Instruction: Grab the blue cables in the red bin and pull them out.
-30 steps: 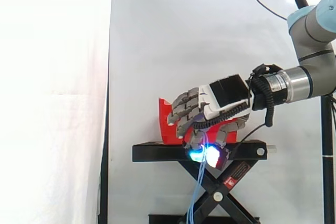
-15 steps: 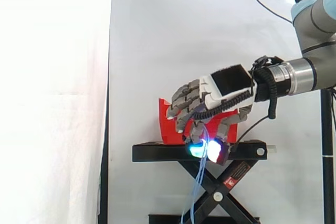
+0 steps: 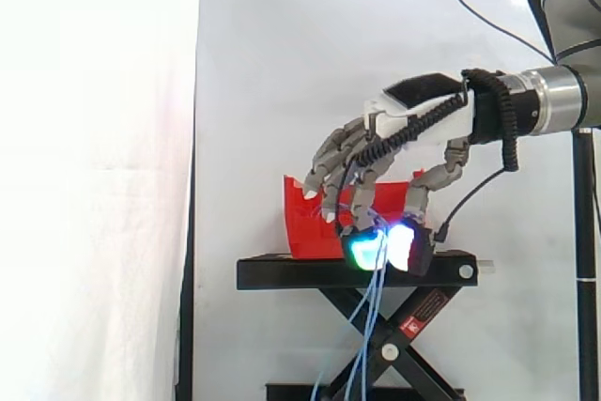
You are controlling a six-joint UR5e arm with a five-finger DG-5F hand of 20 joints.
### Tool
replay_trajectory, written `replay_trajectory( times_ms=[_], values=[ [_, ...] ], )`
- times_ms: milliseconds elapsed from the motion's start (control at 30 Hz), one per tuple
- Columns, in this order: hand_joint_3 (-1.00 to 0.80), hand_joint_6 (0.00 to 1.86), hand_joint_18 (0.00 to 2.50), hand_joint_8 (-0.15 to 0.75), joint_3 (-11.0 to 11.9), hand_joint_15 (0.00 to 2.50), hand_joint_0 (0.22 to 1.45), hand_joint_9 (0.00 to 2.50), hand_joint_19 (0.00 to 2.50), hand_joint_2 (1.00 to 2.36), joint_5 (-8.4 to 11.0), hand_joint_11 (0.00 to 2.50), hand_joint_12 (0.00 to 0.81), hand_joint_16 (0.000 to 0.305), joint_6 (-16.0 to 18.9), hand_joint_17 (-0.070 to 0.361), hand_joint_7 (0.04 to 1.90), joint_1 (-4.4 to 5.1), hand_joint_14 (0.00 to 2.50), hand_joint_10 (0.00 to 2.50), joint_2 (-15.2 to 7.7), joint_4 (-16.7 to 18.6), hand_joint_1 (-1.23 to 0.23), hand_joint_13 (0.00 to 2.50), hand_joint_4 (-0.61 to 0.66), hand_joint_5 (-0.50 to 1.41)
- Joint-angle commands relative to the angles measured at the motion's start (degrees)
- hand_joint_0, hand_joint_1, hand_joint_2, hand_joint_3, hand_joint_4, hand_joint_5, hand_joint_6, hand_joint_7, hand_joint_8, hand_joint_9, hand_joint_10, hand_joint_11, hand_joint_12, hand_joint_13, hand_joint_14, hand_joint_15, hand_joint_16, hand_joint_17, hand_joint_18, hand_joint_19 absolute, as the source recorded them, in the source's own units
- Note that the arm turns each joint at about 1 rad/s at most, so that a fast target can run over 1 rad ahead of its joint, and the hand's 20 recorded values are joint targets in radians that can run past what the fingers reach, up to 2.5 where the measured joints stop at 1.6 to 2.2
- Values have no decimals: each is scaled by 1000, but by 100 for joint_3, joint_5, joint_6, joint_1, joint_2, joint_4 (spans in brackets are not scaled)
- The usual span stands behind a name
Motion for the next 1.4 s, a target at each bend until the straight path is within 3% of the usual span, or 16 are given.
replay_trajectory(
  times_ms=[0, 33, 67, 333, 400, 433, 533, 867, 1233, 1367],
  values=[
    [-1000, 565, 389, 226, 2, 445, 894, 818, 558, 1000, -4, 627, 308, 39, 769, 87, 572, 98, 18, 24, 76, -2, -833, 583, 14, 882],
    [-1000, 564, 389, 224, 2, 441, 894, 819, 551, 1000, -4, 625, 309, 39, 848, 87, 572, 116, 18, 22, 85, -2, -833, 584, 16, 883],
    [-1000, 564, 388, 226, 2, 441, 894, 818, 556, 1000, -13, 626, 309, 39, 1243, 87, 572, 213, 18, 25, 120, 7, -833, 585, 14, 882],
    [-1000, 563, 388, 223, 2, 442, 893, 820, 559, 1000, -13, 626, 309, 39, 2184, 87, 566, 353, 18, 22, 173, 183, -834, 586, 15, 884],
    [-1000, 564, 388, 224, 2, 445, 893, 819, 555, 1000, 31, 628, 308, 39, 2729, 87, 565, 397, 19, 23, 173, 306, -834, 585, 16, 884],
    [-1000, 563, 388, 223, 2, 446, 893, 818, 559, 1000, 57, 629, 308, 39, 2843, 87, 566, 406, 18, 25, 164, 341, -834, 586, 17, 884],
    [-1000, 561, 389, 224, 2, 443, 893, 817, 556, 1000, 224, 629, 310, 39, 3502, 87, 568, 459, 18, 23, 164, 491, -833, 585, 16, 884],
    [-1000, 560, 389, 226, 2, 449, 892, 818, 559, 1000, 602, 636, 309, 38, 4689, 87, 573, 564, 18, 23, 164, 508, -834, 585, 20, 883],
    [-1000, 551, 389, 223, -7, 444, 892, 822, 555, 1000, 1147, 627, 309, 39, 6490, 87, 572, 626, 18, 23, 164, 464, -835, 590, 21, 883],
    [-1000, 549, 389, 223, -86, 444, 891, 824, 556, 1000, 1244, 619, 309, 39, 6789, 87, 573, 626, 18, 24, 164, 429, -835, 590, 15, 884]
  ],
)
